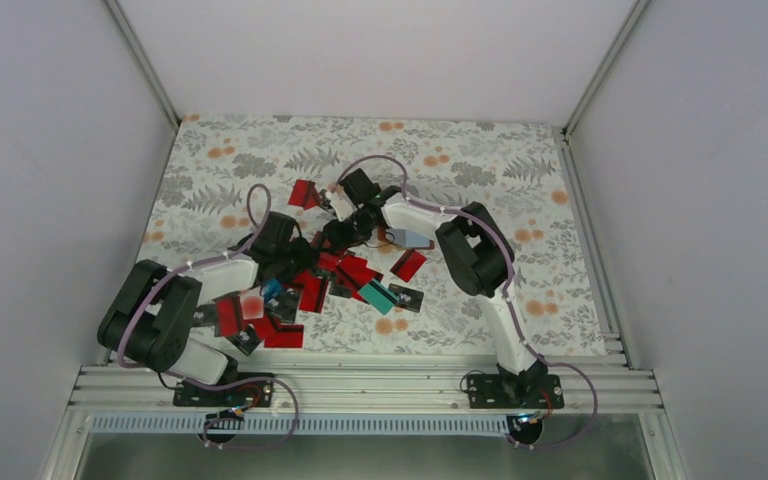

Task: Put the credit cards into the card holder

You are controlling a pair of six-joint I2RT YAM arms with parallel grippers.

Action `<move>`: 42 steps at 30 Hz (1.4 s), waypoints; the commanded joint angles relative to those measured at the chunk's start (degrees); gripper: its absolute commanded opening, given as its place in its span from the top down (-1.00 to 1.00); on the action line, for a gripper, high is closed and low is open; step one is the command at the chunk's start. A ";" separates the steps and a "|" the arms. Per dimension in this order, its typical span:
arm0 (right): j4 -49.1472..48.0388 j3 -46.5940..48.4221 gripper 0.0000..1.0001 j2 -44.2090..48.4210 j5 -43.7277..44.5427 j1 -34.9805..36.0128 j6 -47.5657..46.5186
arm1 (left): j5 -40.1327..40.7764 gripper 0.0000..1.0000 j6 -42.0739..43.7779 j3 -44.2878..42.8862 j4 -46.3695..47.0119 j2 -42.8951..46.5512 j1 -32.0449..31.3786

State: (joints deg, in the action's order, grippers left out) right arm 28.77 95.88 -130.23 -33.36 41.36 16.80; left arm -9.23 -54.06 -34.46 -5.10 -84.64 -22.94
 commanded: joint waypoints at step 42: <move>2.14 -4.24 0.17 0.68 -7.39 6.07 3.74 | -3.58 0.18 -1.31 10.59 16.39 10.79 1.63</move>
State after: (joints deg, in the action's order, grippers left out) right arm 28.25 93.43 -129.47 -37.98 44.03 19.73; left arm -11.20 -56.12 -23.64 6.61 -74.46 -20.99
